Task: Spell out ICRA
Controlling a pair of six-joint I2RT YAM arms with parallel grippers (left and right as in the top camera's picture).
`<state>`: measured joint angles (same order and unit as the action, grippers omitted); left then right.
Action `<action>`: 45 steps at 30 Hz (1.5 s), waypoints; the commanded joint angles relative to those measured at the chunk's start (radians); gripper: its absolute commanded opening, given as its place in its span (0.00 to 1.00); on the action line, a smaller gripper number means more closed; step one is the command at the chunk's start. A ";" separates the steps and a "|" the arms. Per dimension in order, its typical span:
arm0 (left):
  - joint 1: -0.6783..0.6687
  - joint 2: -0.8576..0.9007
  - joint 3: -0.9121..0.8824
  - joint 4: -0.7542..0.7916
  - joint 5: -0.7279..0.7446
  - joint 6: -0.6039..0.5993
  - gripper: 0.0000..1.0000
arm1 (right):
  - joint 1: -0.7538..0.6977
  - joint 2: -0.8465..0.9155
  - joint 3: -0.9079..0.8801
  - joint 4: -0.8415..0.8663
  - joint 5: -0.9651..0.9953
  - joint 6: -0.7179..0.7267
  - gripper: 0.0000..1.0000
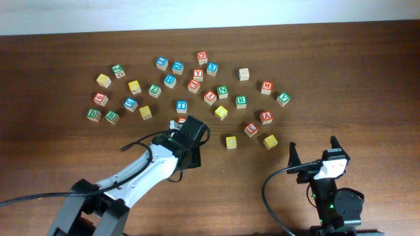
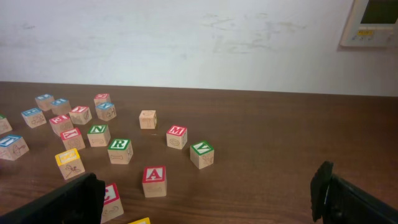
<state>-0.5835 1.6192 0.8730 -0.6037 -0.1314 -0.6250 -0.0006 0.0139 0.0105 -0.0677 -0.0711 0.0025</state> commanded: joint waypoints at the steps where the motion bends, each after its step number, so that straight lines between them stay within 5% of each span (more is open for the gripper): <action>1: -0.005 -0.011 -0.006 0.024 -0.016 0.040 0.31 | -0.006 -0.008 -0.005 -0.006 -0.002 0.002 0.98; 4: -0.005 -0.011 -0.006 0.029 -0.016 0.043 0.31 | -0.006 -0.008 -0.005 -0.006 -0.003 0.002 0.98; 9: -0.005 -0.011 -0.006 0.002 0.002 0.042 0.52 | -0.006 -0.008 -0.005 -0.006 -0.002 0.002 0.98; 17: -0.006 -0.011 -0.006 -0.051 0.079 0.042 0.40 | -0.006 -0.008 -0.005 -0.006 -0.002 0.002 0.98; 45: -0.005 -0.008 -0.006 -0.024 0.037 0.042 0.35 | -0.006 -0.008 -0.005 -0.006 -0.002 0.002 0.98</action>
<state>-0.5842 1.6192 0.8730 -0.6304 -0.0860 -0.5873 -0.0006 0.0139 0.0105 -0.0677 -0.0711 0.0025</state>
